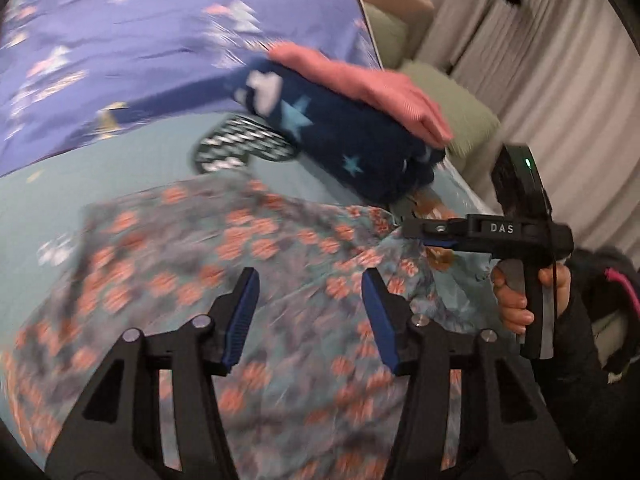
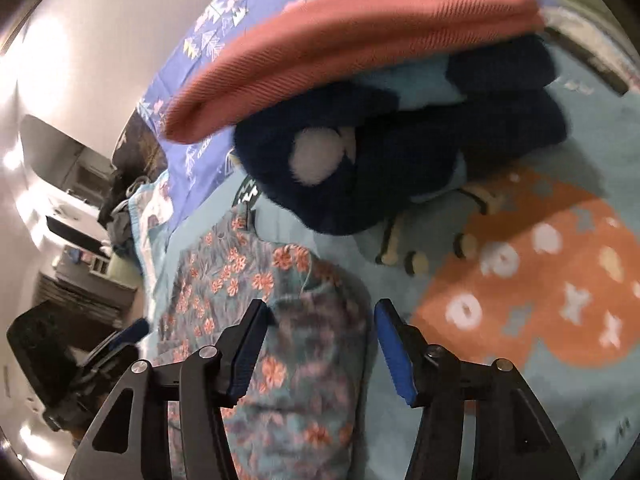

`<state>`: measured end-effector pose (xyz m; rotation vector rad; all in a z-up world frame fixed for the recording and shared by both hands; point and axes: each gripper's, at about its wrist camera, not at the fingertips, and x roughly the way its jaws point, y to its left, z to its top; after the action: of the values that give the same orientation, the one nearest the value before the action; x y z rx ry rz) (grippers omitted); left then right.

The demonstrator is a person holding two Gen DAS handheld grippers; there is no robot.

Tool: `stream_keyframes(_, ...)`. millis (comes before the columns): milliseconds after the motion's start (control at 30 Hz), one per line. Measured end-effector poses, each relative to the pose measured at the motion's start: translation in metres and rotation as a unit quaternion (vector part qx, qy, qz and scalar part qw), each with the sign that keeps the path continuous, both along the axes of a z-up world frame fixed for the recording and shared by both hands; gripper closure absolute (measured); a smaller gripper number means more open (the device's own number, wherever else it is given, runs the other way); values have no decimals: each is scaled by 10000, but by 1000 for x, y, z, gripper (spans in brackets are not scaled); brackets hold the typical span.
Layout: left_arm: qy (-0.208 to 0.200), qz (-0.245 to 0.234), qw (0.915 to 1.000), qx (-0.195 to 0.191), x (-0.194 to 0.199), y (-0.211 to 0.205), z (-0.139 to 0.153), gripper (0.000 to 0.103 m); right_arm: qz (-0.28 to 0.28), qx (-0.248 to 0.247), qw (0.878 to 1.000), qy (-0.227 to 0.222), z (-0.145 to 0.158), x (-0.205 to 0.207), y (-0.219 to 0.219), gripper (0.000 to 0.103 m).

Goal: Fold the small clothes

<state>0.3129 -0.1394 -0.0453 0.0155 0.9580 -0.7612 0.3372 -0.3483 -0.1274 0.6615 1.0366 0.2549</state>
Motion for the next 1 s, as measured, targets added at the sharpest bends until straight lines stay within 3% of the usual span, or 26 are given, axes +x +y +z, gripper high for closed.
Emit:
stream_keyframes(33,57,-44,10000,49,3,-8,-4,48,103,12,9999,32,-3,4,3,84)
stream_keyframes(67,121,-77,9998,115,7,-16,-9,48,204,75,9997,58,-5,8,6,98)
stream_keyframes(133,179,-47,9996,231,11,-25,-15,48,15,-62,9982,-601,17,3,3,98)
stream_keyframes(200,107,-26,9998,163,11,-22,-18,48,-122,-50,9948,-1008,35,-2,-2,98)
stream_keyframes(233,59,28,9998,178,11,-16,-18,48,-194,-310,9935,-1078,41,0,-2,98)
stream_keyframes(300,-34,229,9993,294,12,-3,-18,48,-106,-1022,9905,-910,39,13,4,96)
stream_keyframes(400,-148,707,9971,253,10,39,-12,48,272,-1043,9936,-343,14,24,8,87)
stream_keyframes(467,-242,1131,9932,148,3,78,-6,48,212,-788,9960,-367,13,13,1,82)
stream_keyframes(567,-399,1944,9799,179,-17,150,0,41,24,-508,9974,-517,17,-20,-15,57)
stream_keyframes(633,-494,2439,9678,379,-37,197,-3,37,180,-392,9982,-408,15,-38,-13,55)
stream_keyframes(700,-294,2837,9575,437,-57,238,-14,36,437,-264,9986,-162,7,-56,-2,55)
stream_keyframes(767,202,3018,9528,261,-71,266,-33,36,747,-286,9967,-115,2,-68,17,54)
stream_keyframes(833,503,3009,9521,213,-83,274,-47,36,882,-853,9922,-214,2,-70,35,54)
stream_keyframes(1000,122,2836,9582,-358,-97,263,-35,36,729,-1772,9814,-114,14,-75,72,54)
